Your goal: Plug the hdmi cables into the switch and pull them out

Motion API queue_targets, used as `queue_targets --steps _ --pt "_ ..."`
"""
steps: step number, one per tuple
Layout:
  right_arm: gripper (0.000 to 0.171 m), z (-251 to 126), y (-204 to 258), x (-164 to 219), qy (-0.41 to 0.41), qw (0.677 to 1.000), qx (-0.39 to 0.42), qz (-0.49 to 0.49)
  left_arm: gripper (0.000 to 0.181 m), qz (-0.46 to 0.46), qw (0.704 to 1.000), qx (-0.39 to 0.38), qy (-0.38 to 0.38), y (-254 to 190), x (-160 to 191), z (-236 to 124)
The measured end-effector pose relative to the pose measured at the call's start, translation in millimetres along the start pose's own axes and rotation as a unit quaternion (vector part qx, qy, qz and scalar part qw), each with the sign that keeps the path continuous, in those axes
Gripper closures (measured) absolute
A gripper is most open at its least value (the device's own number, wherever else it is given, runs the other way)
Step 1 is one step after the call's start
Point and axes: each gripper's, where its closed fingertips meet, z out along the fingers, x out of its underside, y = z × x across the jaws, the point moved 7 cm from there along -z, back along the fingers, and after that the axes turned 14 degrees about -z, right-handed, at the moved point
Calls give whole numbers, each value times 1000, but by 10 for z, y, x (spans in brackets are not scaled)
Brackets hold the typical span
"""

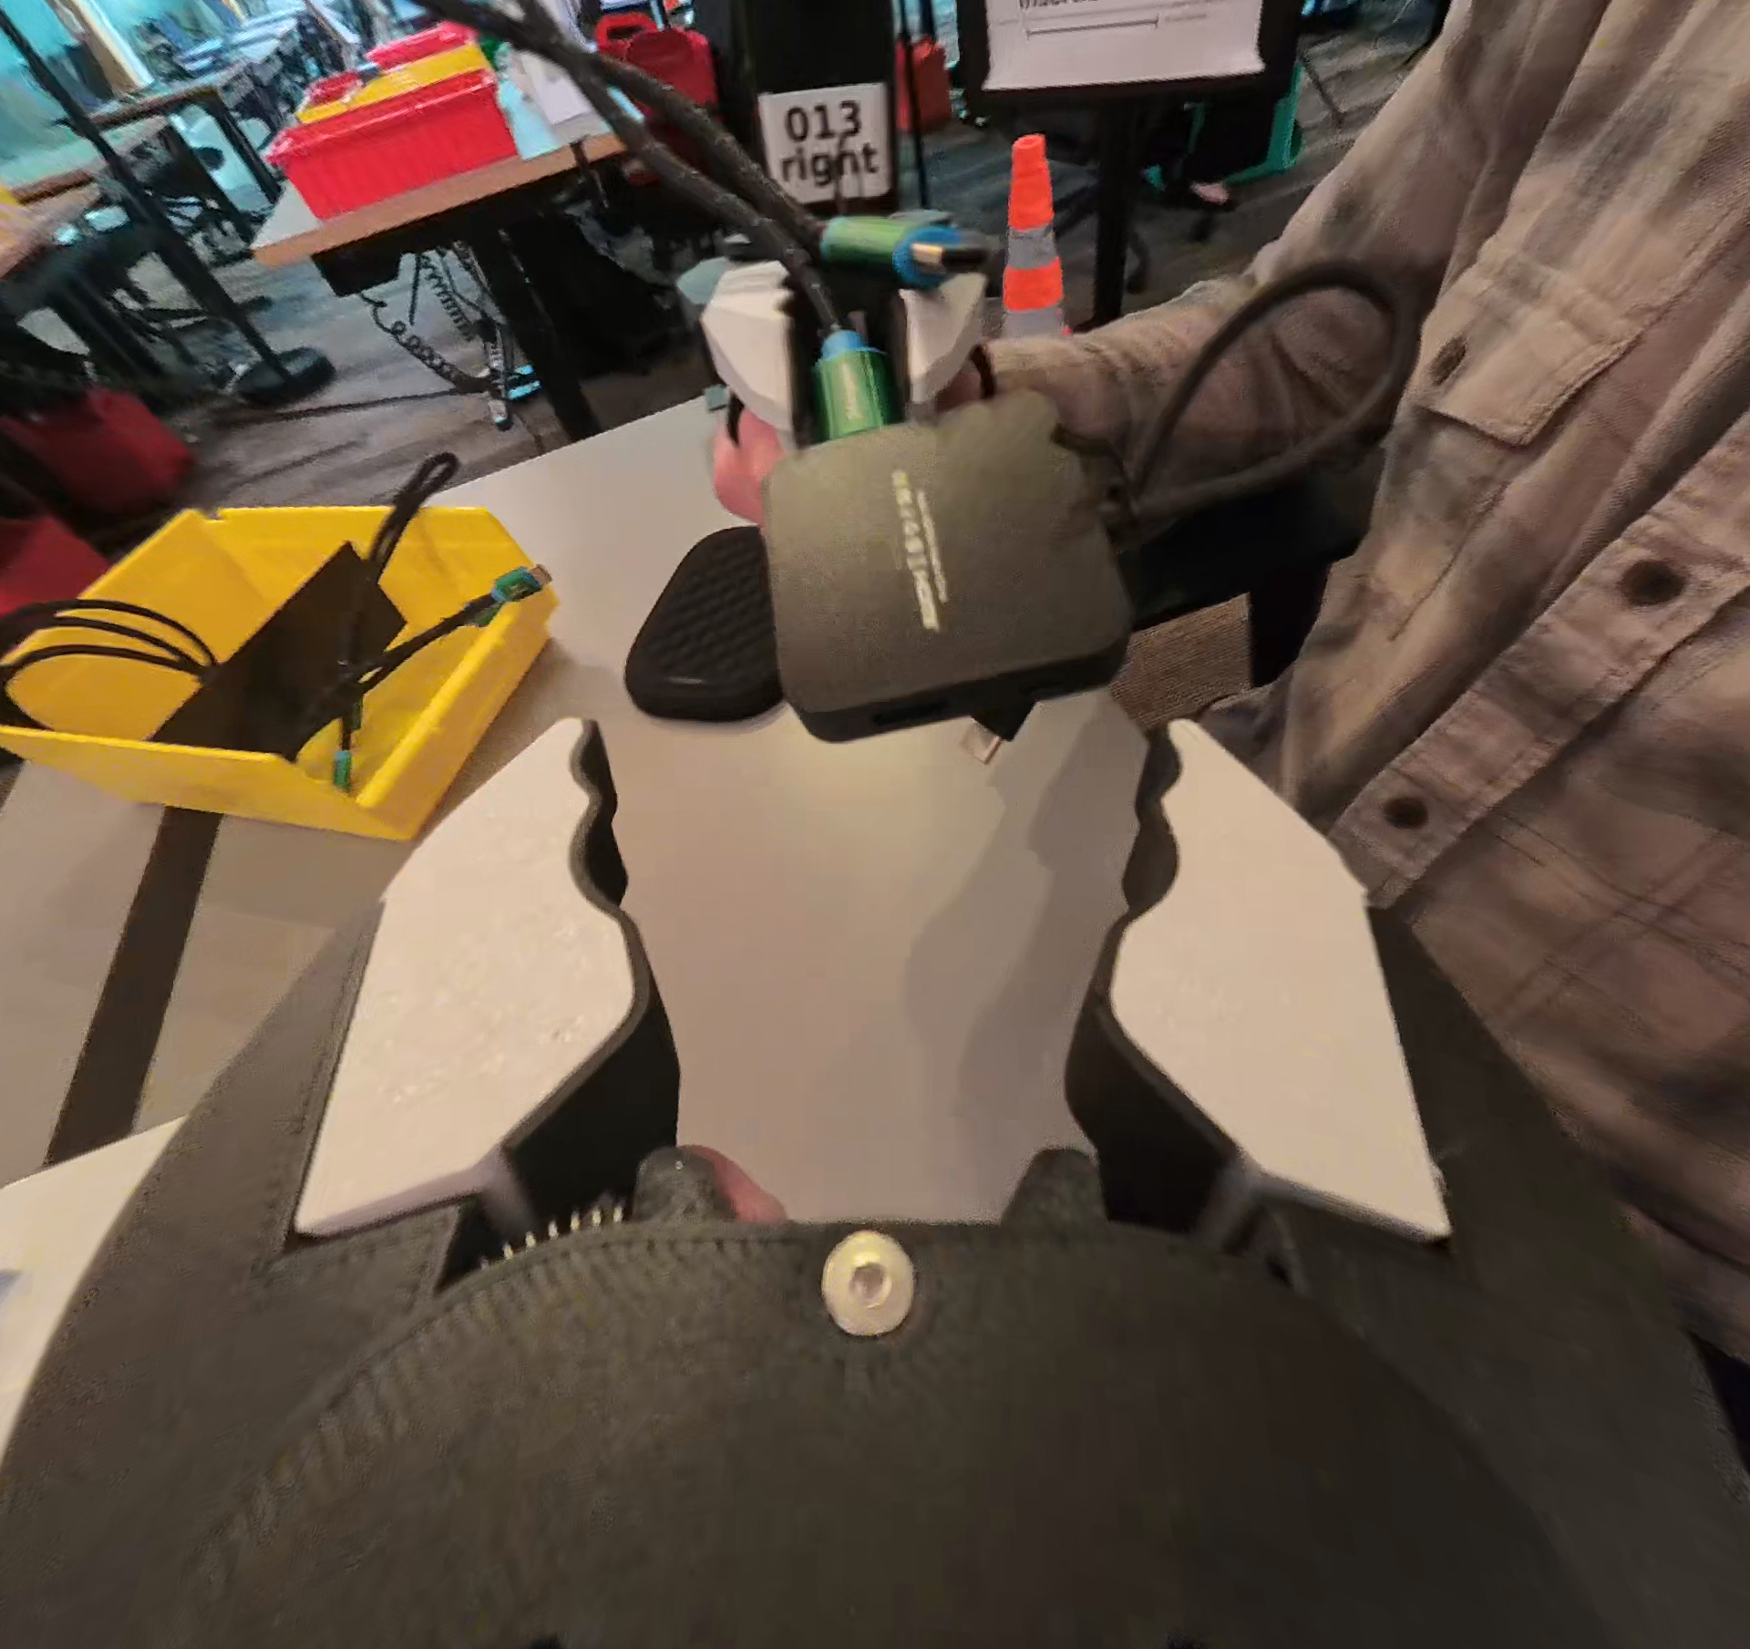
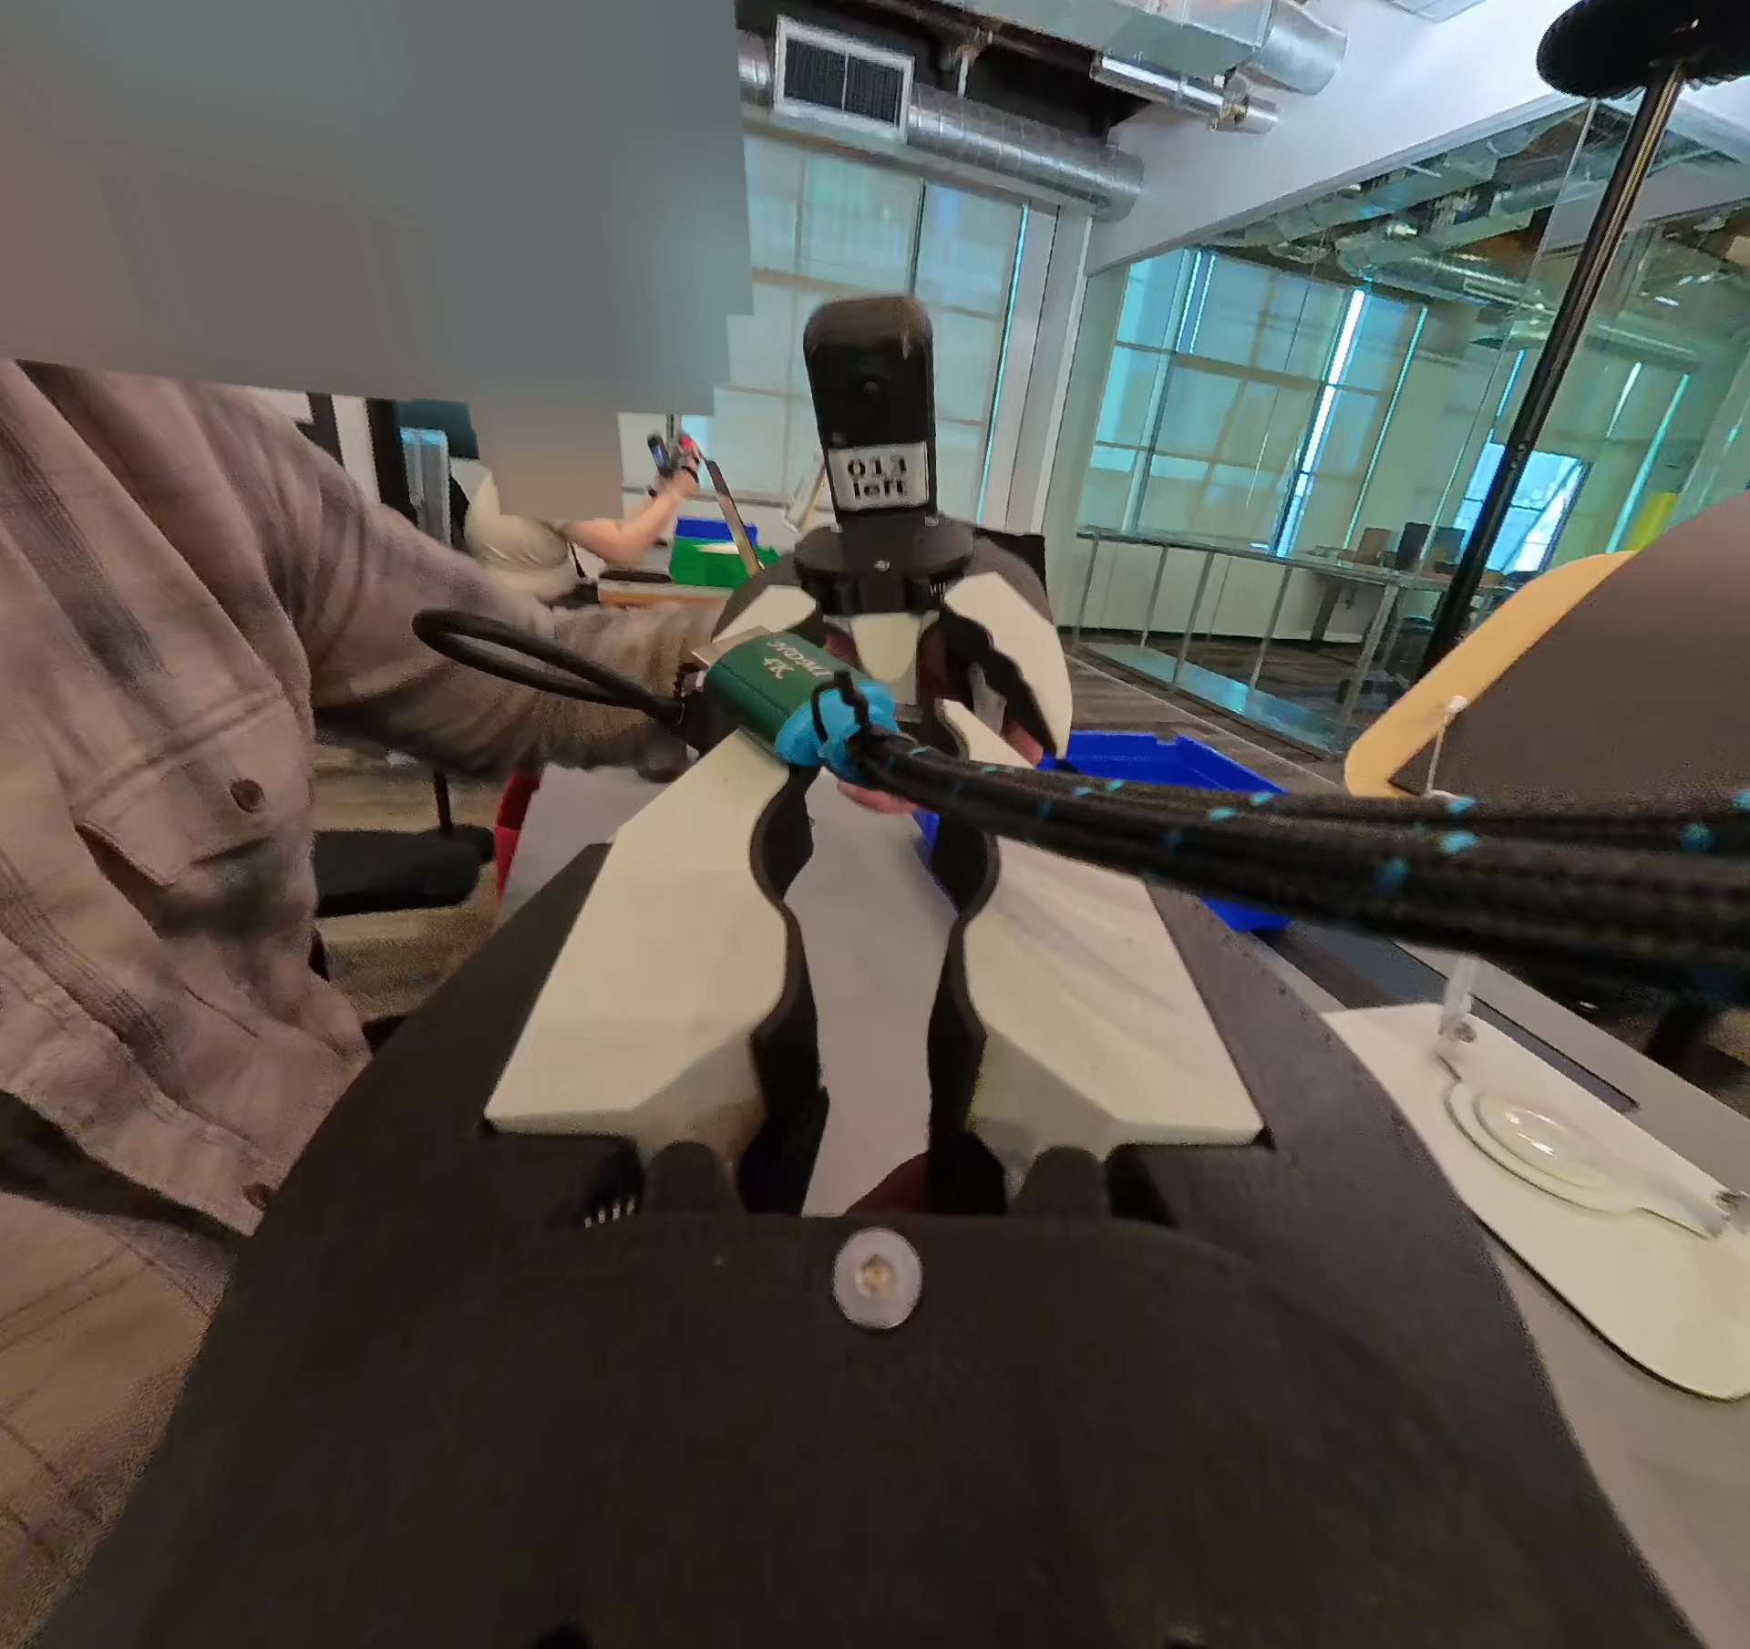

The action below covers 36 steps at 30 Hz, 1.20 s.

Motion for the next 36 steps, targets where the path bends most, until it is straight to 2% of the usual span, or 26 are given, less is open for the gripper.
queue_targets --steps 5,10,12,18,20,23,30,36 --pt "153 21 -10 89 53 998 19 -41 81 35 998 -45 14 9 -396 -150" --pt "153 65 -50 173 93 992 53 -68 75 46 990 -85 106 -84 -634 243" --pt "153 84 -41 189 103 990 61 -78 74 49 979 -111 163 -28 -603 401" --pt "153 82 -11 150 95 988 82 -87 71 16 954 -84 289 80 -332 642" --pt "153 84 -6 141 90 988 87 -89 74 23 950 -78 303 99 -293 697" --pt "153 80 -9 135 84 988 90 -90 95 43 942 -75 325 137 -218 784" --pt "154 11 -35 278 111 988 75 -82 98 55 940 -64 330 239 -49 935" --pt "151 -44 -11 573 219 971 38 -86 99 43 916 -41 396 340 218 994"
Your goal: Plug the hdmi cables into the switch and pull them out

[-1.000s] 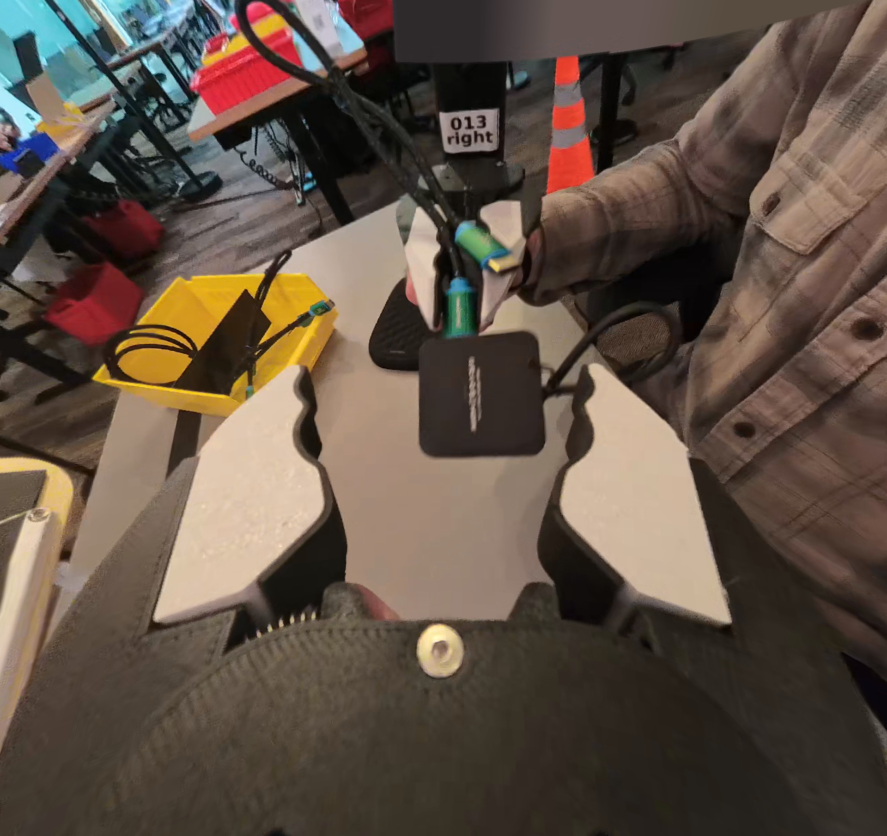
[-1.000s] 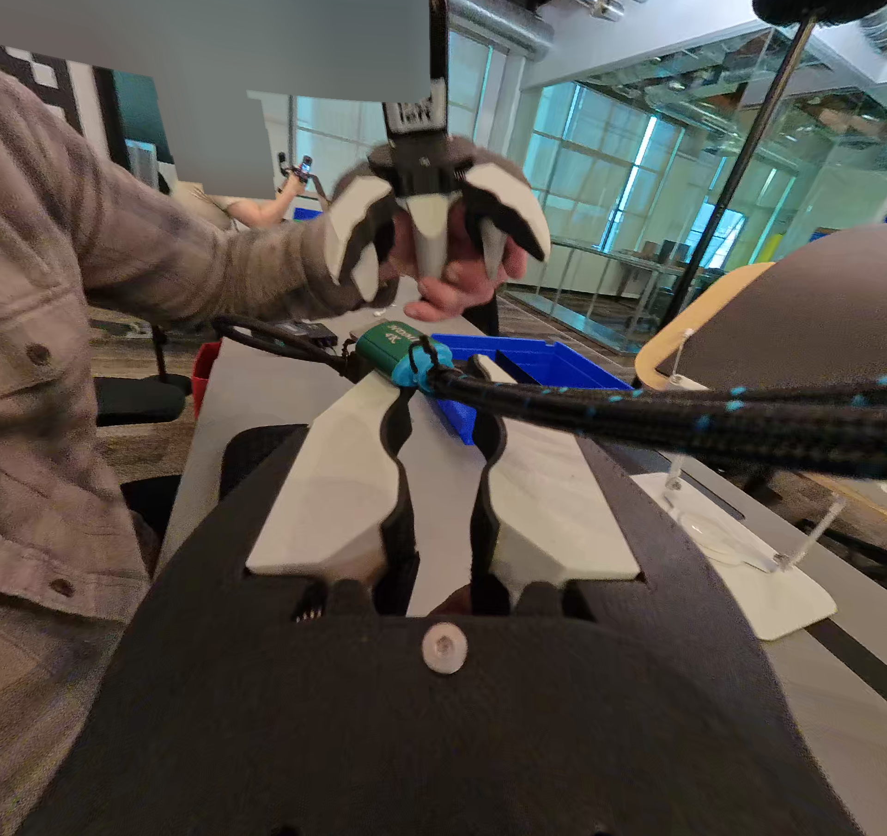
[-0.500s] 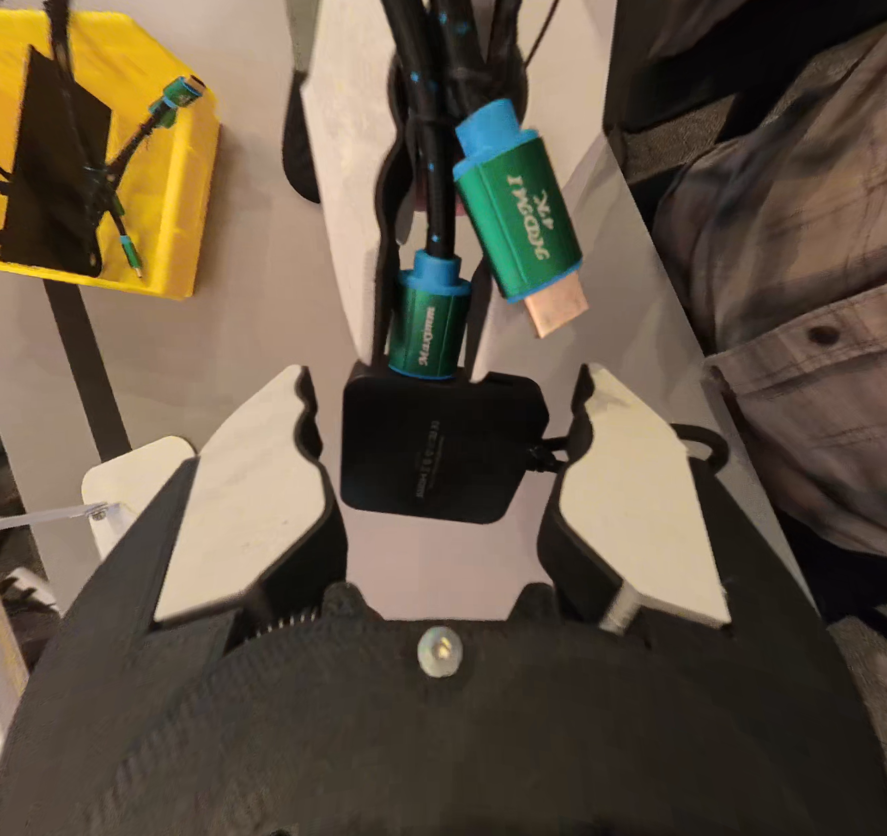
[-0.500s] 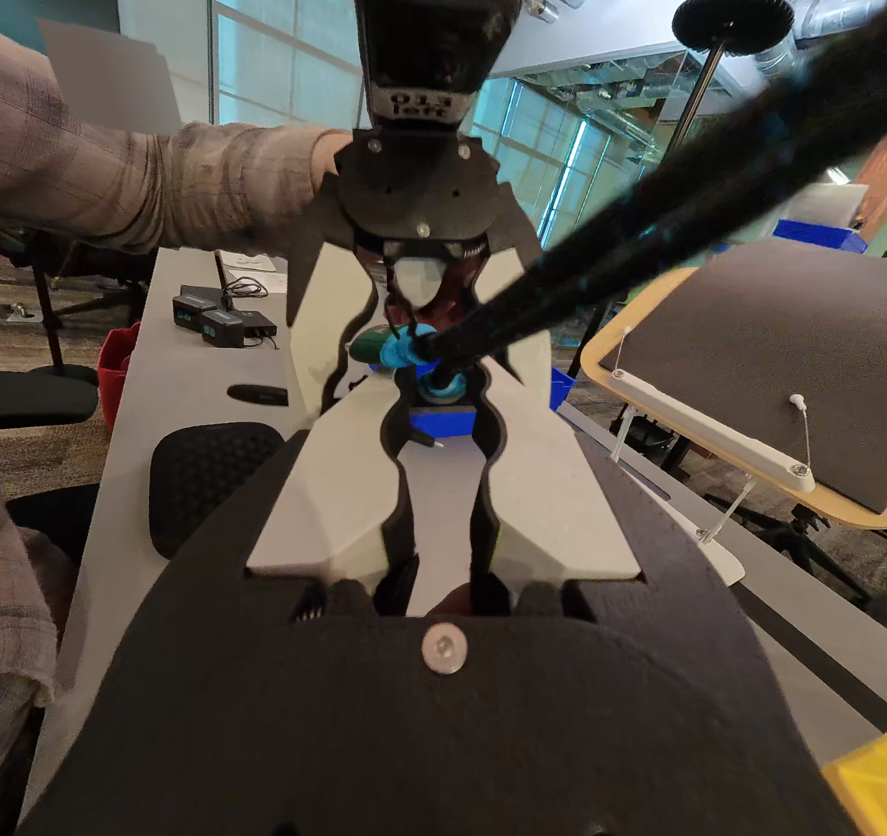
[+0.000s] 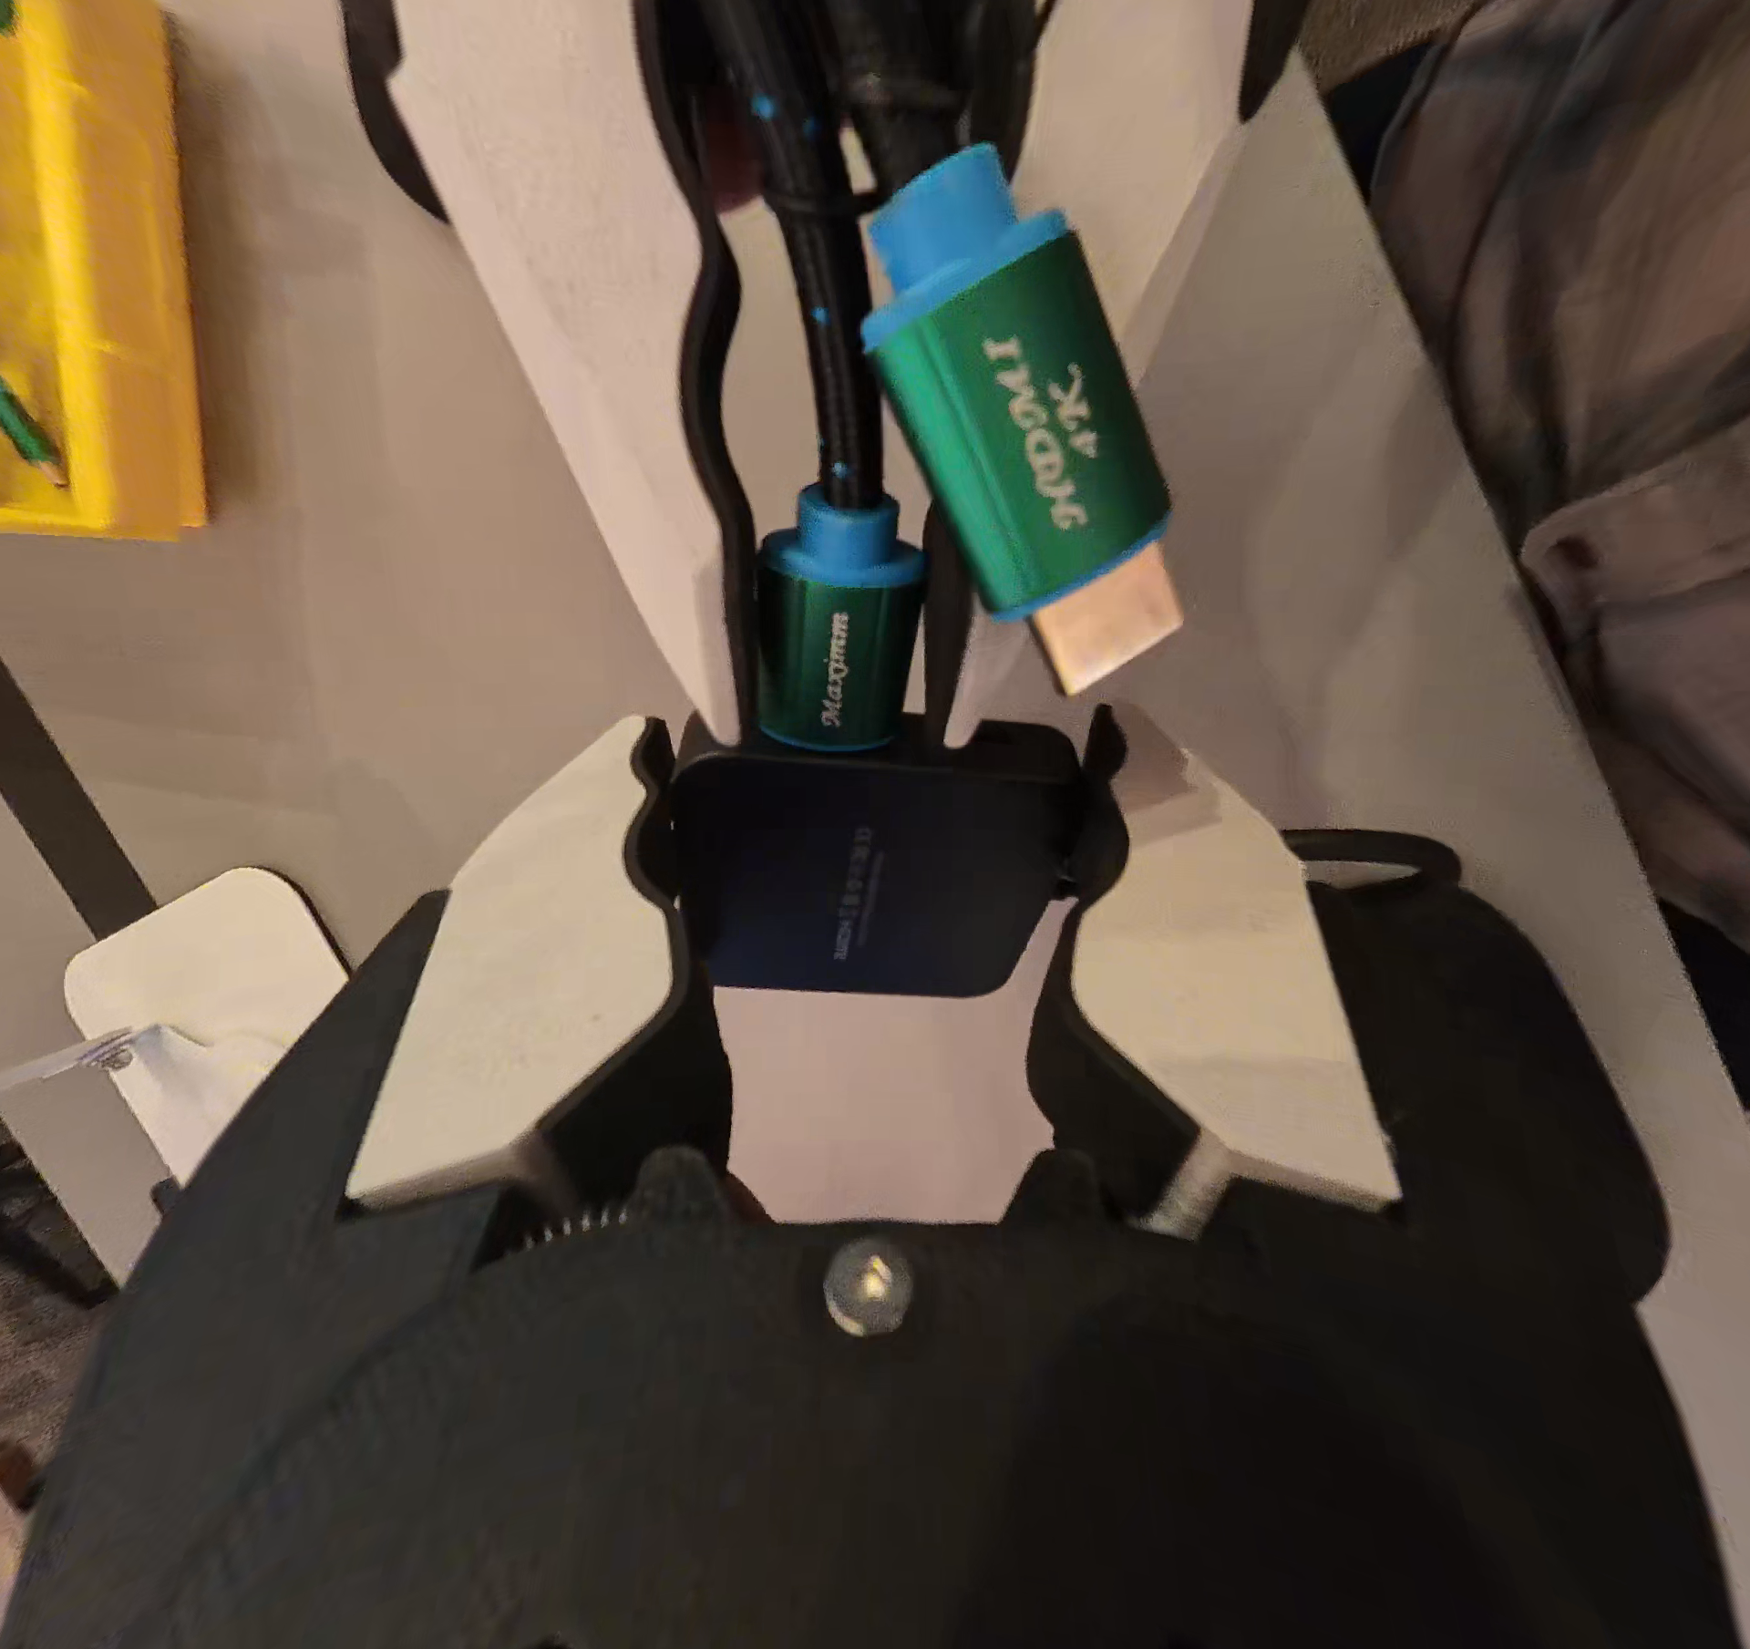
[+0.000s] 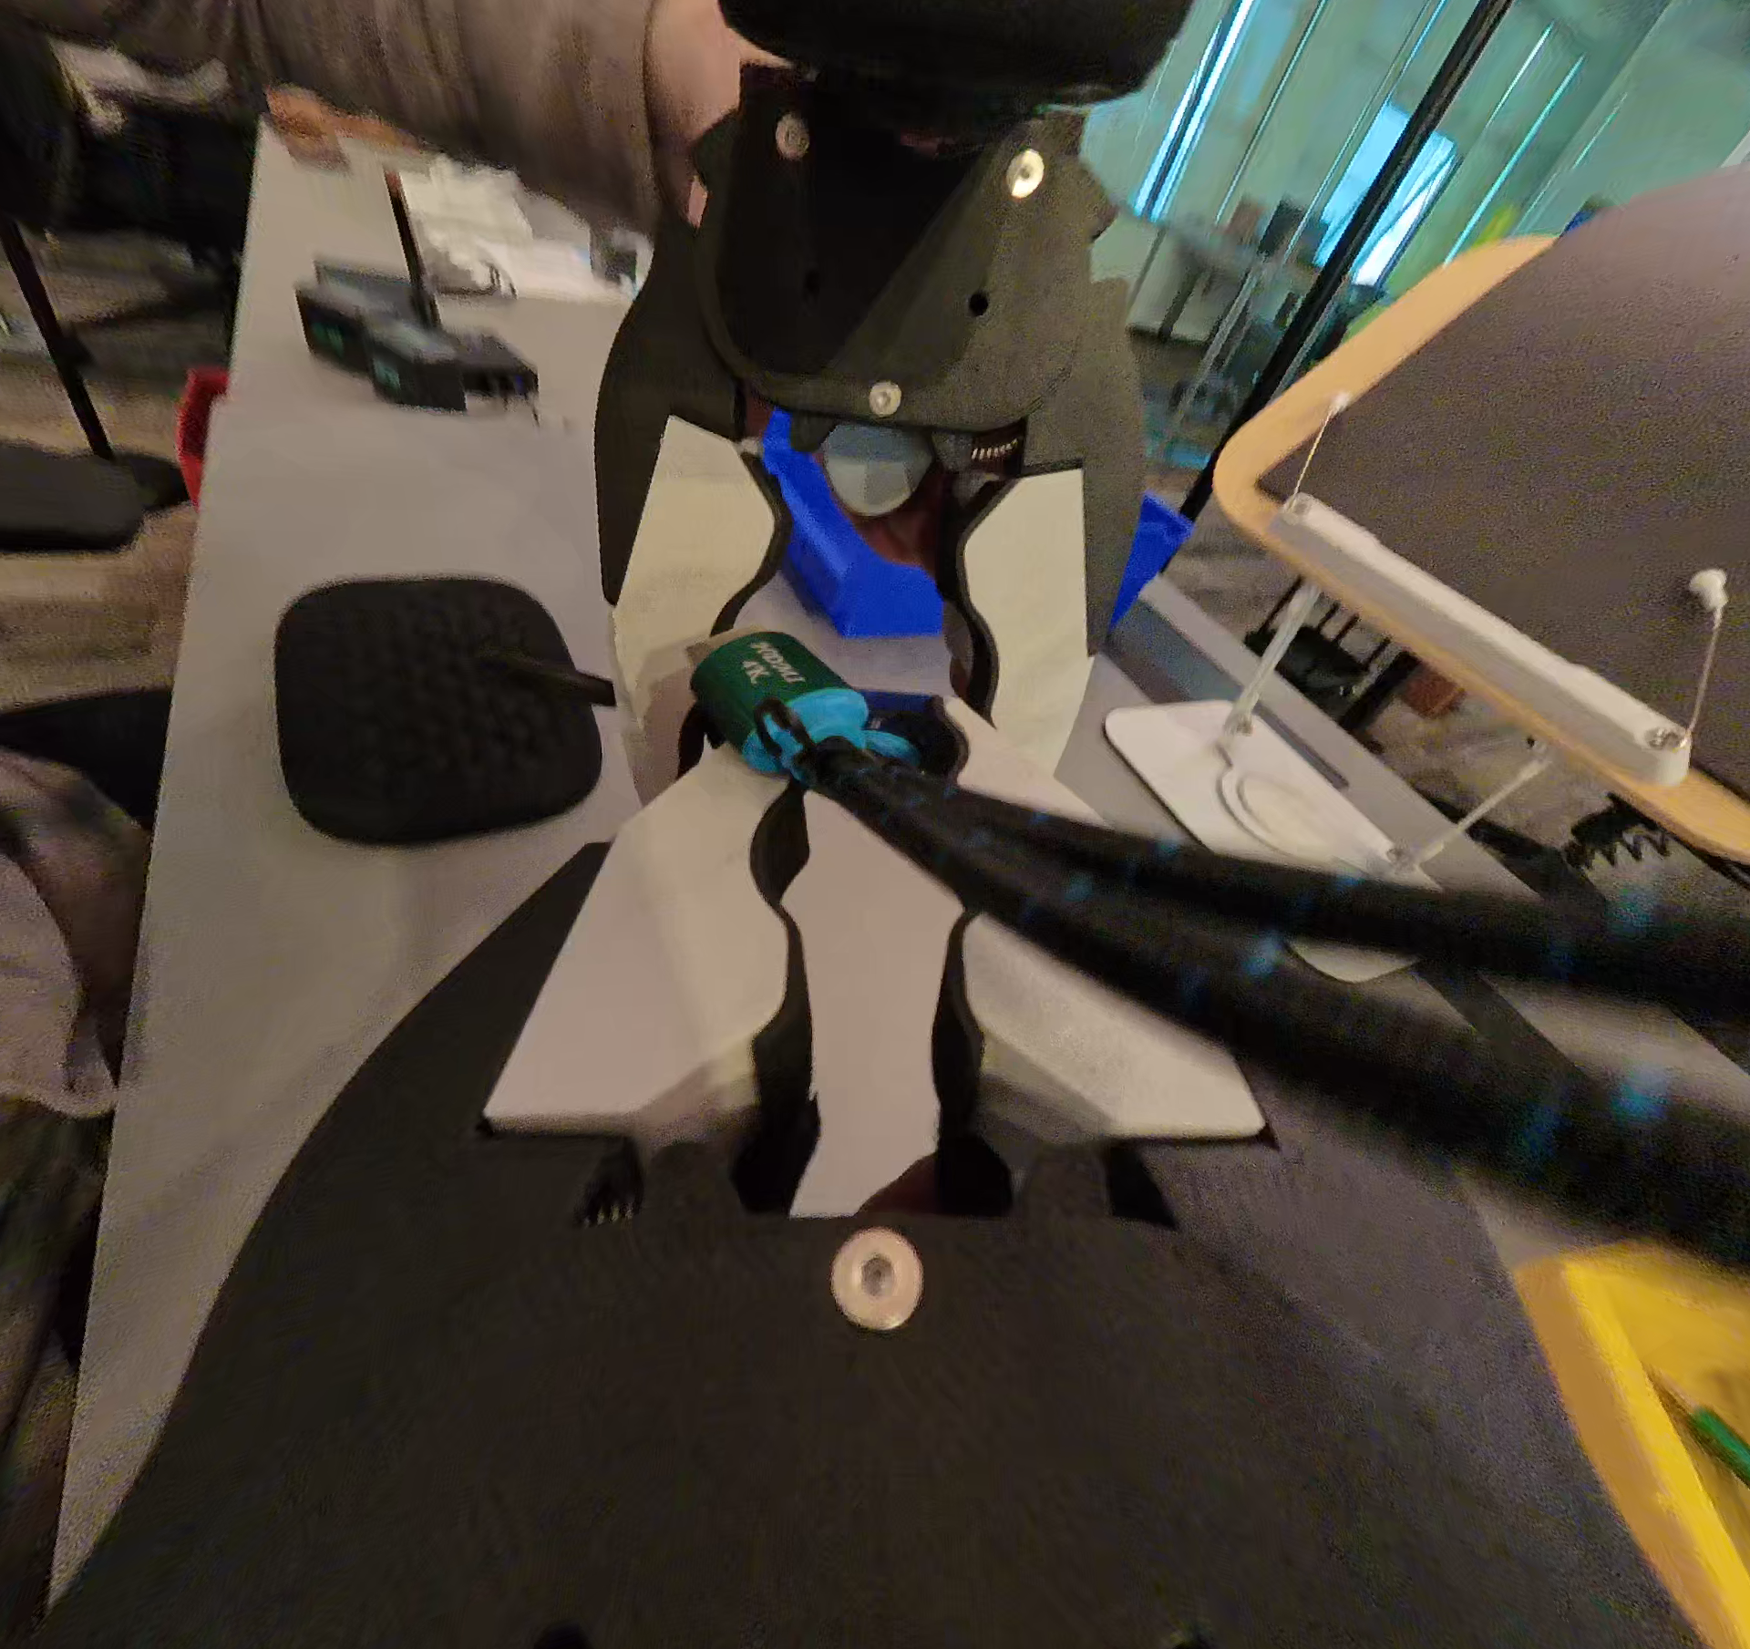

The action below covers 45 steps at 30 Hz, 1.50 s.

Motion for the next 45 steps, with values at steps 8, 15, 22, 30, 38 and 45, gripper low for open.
queue_targets --steps 8,15,22,30,38,45 --pt "151 18 161 160 52 999 12 -9 99 12 999 -15 32 -36 105 156" --pt "152 187 315 204 39 999 -23 12 99 1 998 -17 55 -167 300 259" --pt "153 228 402 185 39 998 -31 -28 100 -19 999 -16 44 -247 368 225" --pt "153 162 319 118 -17 1000 -12 16 101 -10 999 -45 -9 -244 293 76" --pt "153 160 311 136 -43 999 -3 29 104 -7 998 -62 -29 -259 304 50" --pt "153 207 384 126 -59 998 -11 16 67 -14 999 -34 -18 -222 354 14"
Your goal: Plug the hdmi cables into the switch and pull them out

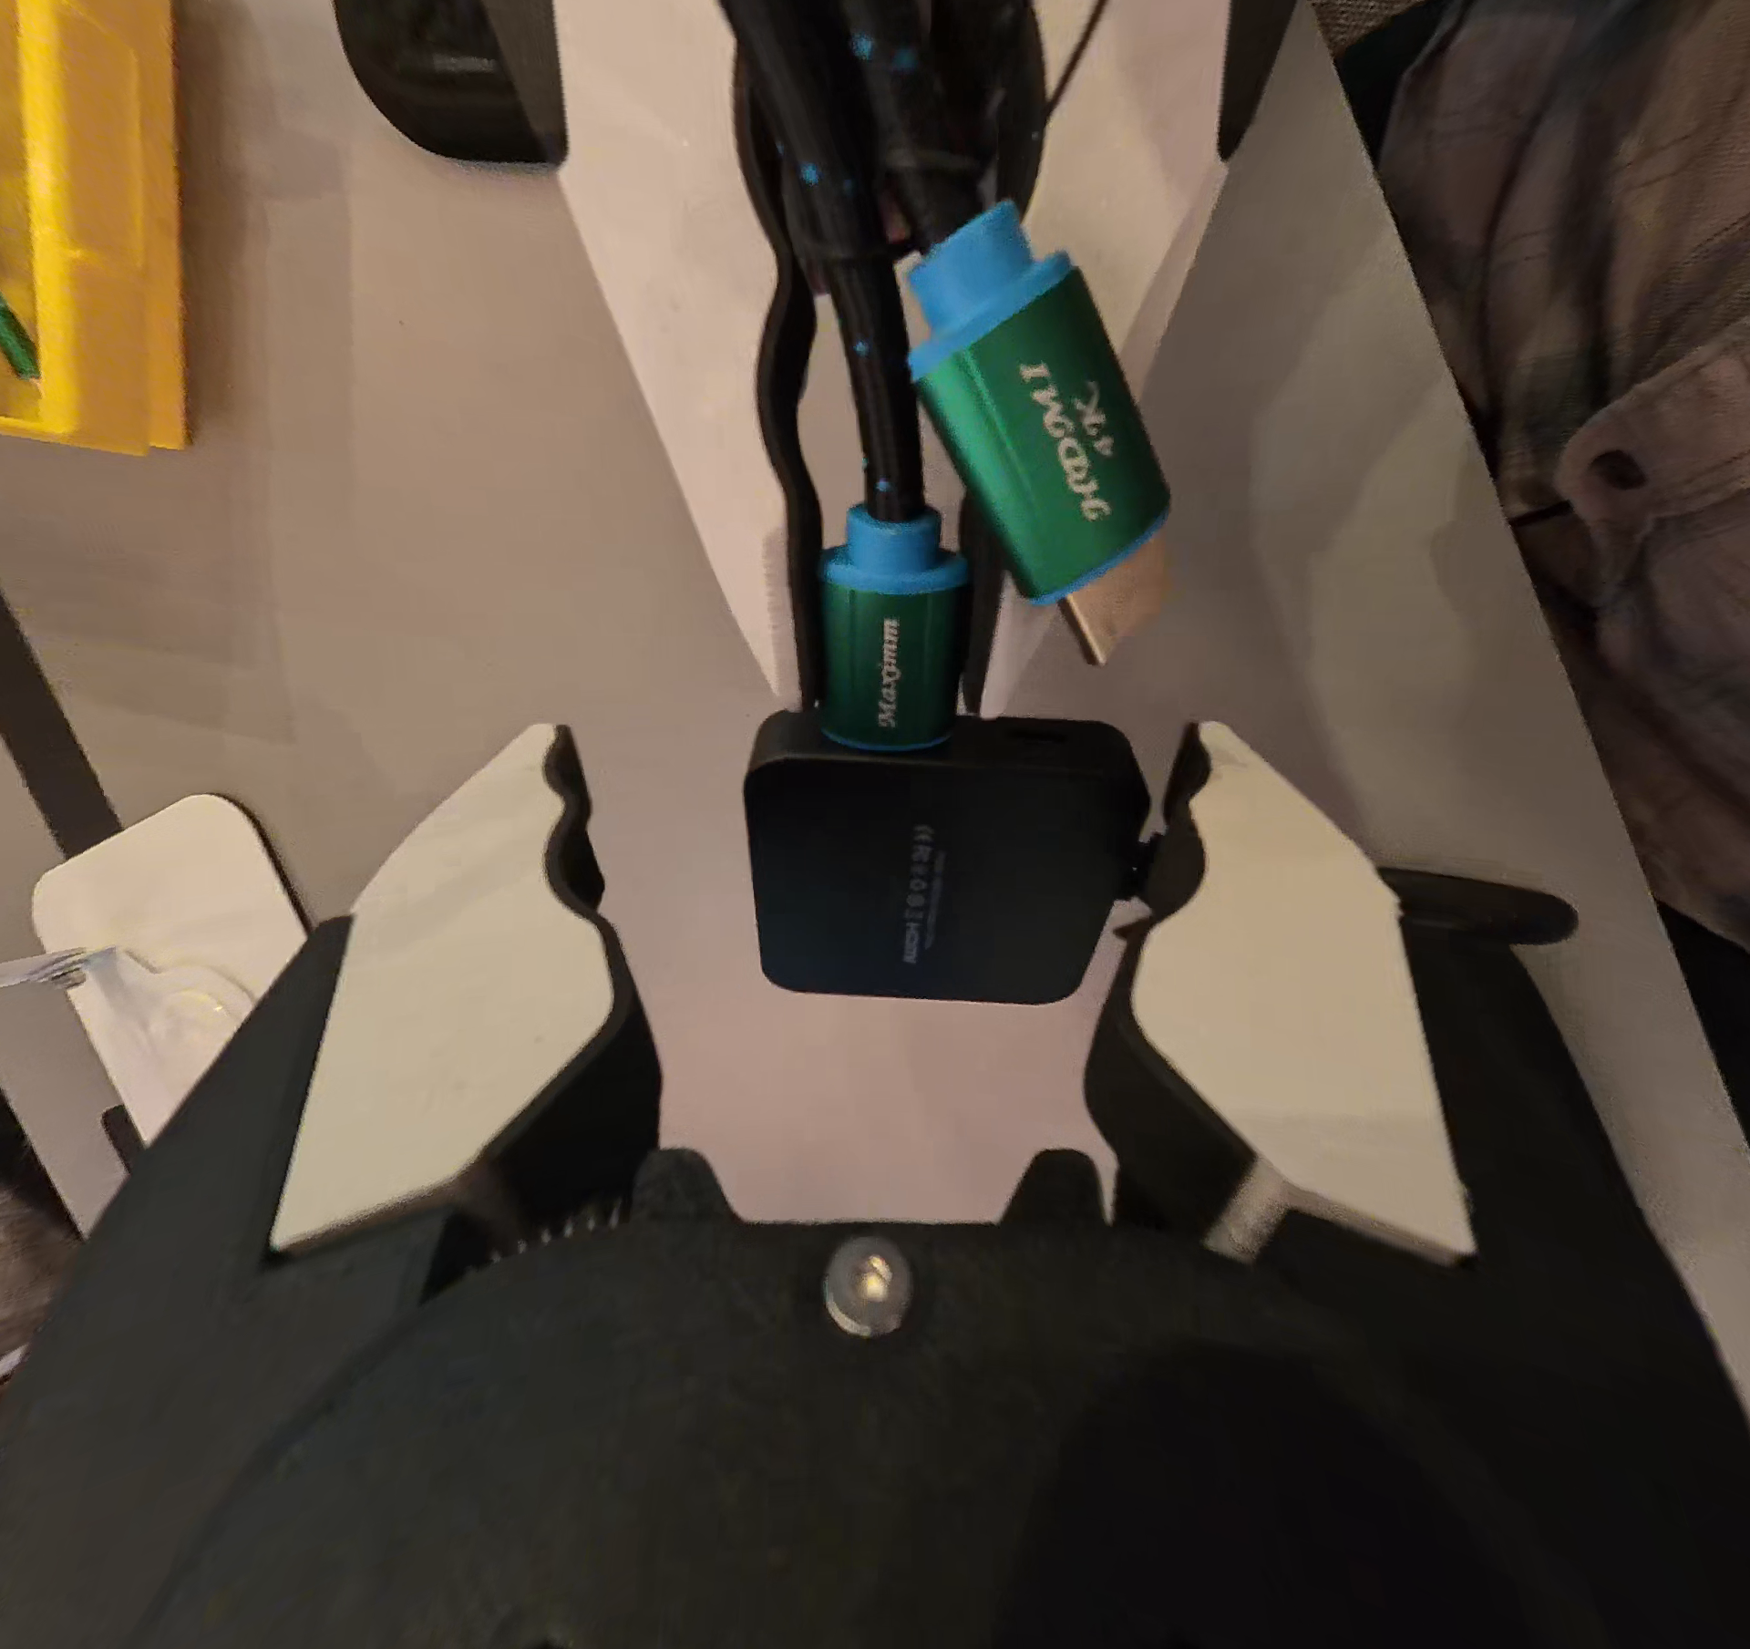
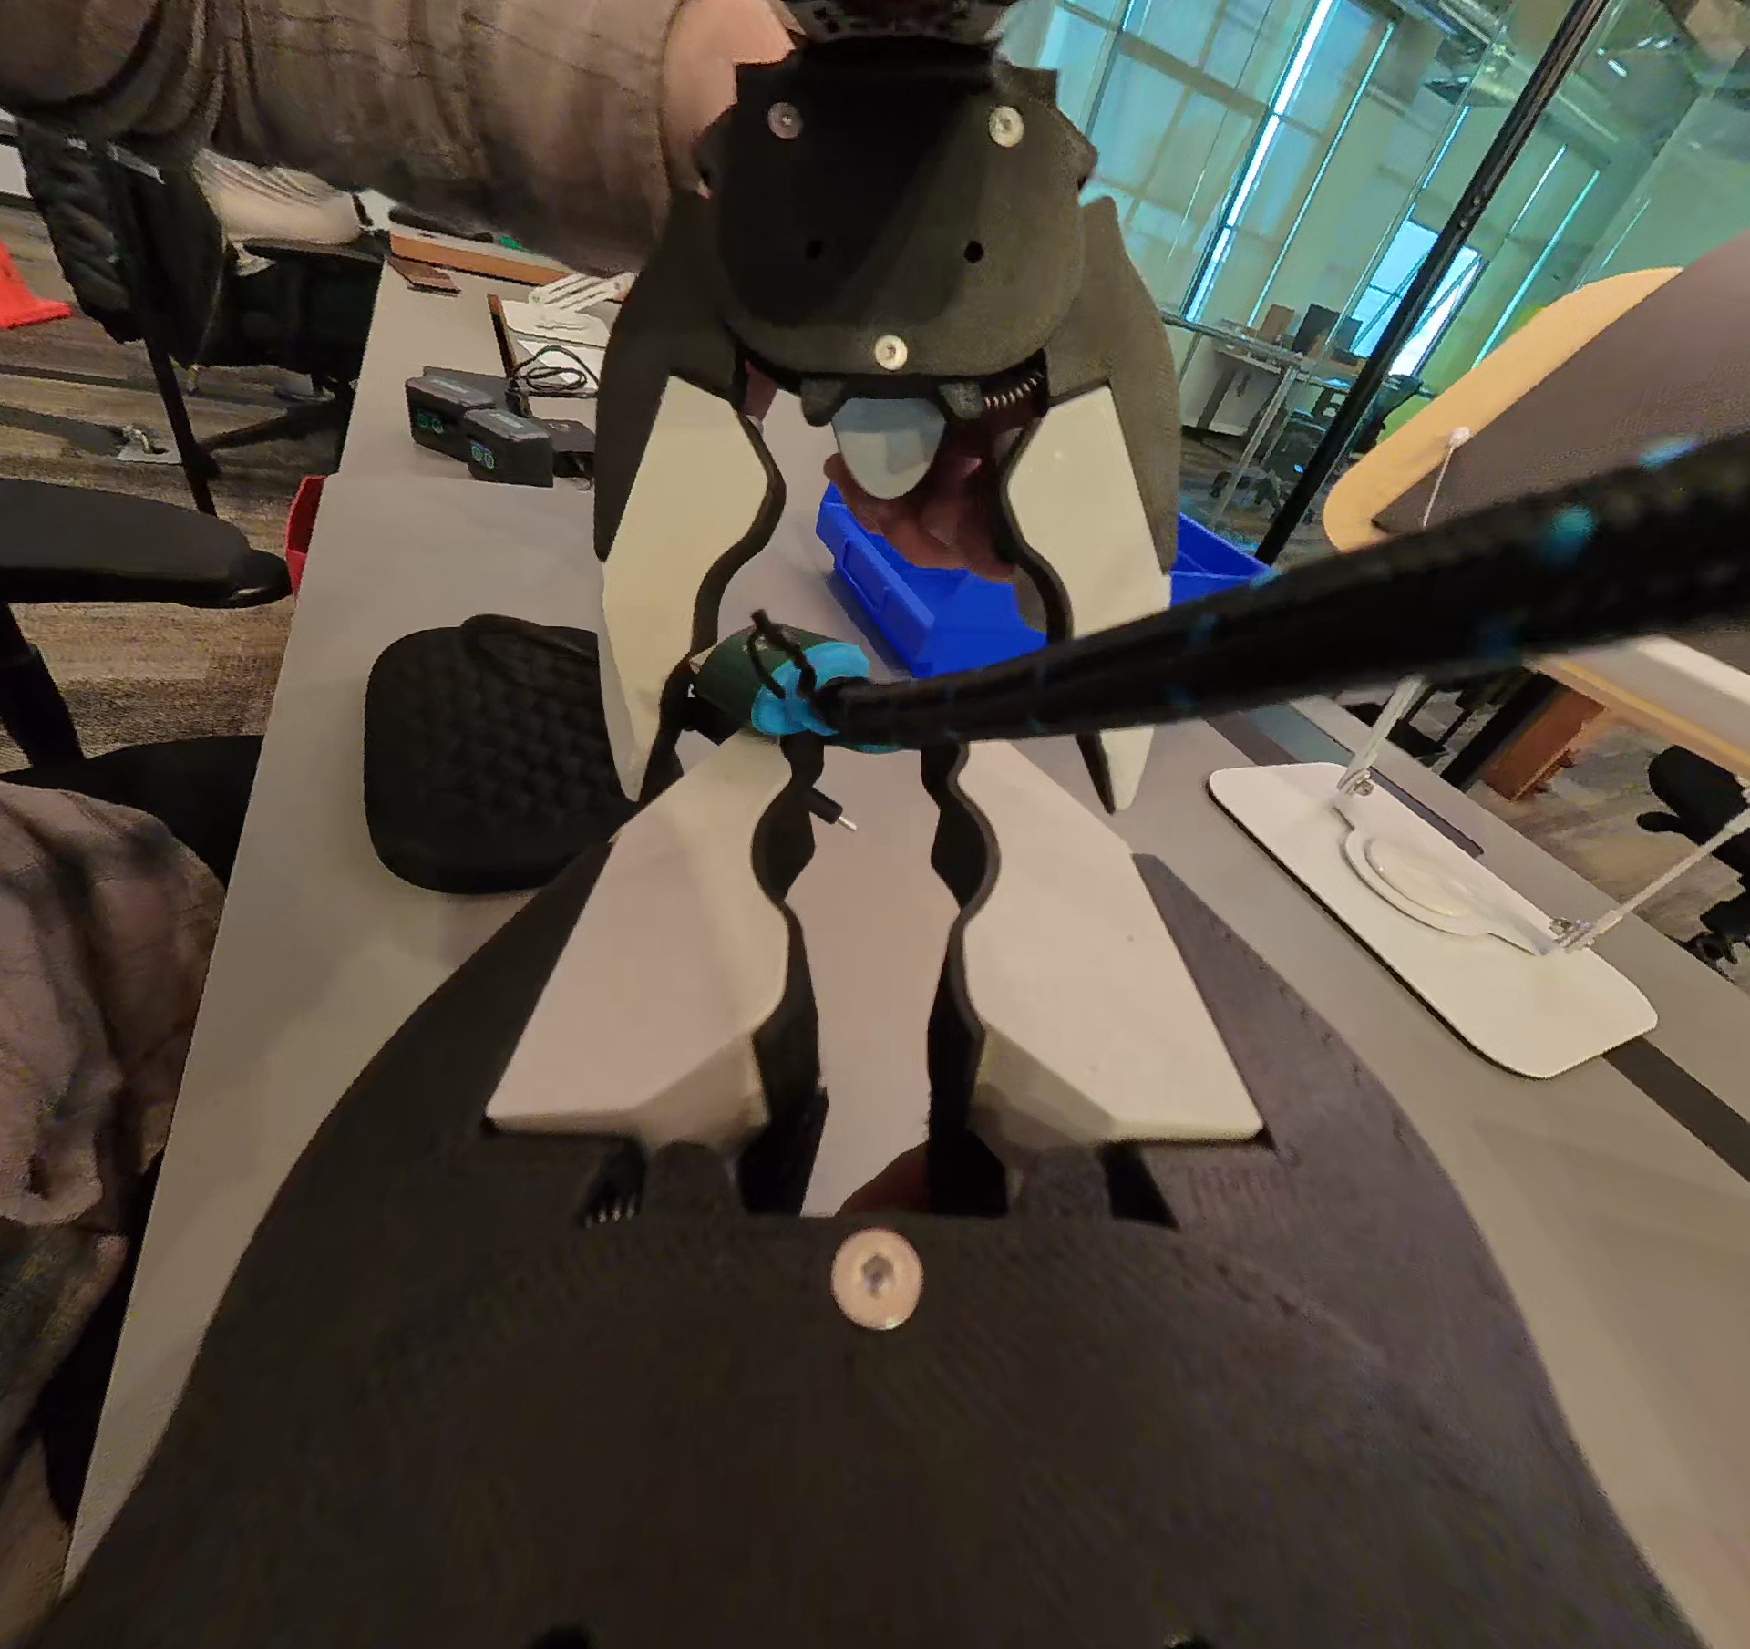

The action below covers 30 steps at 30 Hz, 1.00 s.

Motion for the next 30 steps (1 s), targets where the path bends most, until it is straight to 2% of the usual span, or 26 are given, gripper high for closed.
queue_targets --steps 4,8,13,18,26,30 --pt "153 23 14 -14 1 1000 7 -12 51 13 998 50 26 -54 25 18" --pt "153 -17 -53 -10 -7 1000 24 3 66 24 999 31 28 -21 4 112" --pt "154 -32 -85 -10 -6 999 38 9 100 -2 1000 20 -19 60 -58 213" --pt "154 -58 -106 14 2 999 33 1 102 -4 999 34 -22 77 -55 234" --pt "146 -110 -63 185 122 992 -7 -12 103 2 994 65 89 110 184 290" --pt "153 -378 181 336 247 962 -112 -43 103 -17 988 68 135 167 338 261"
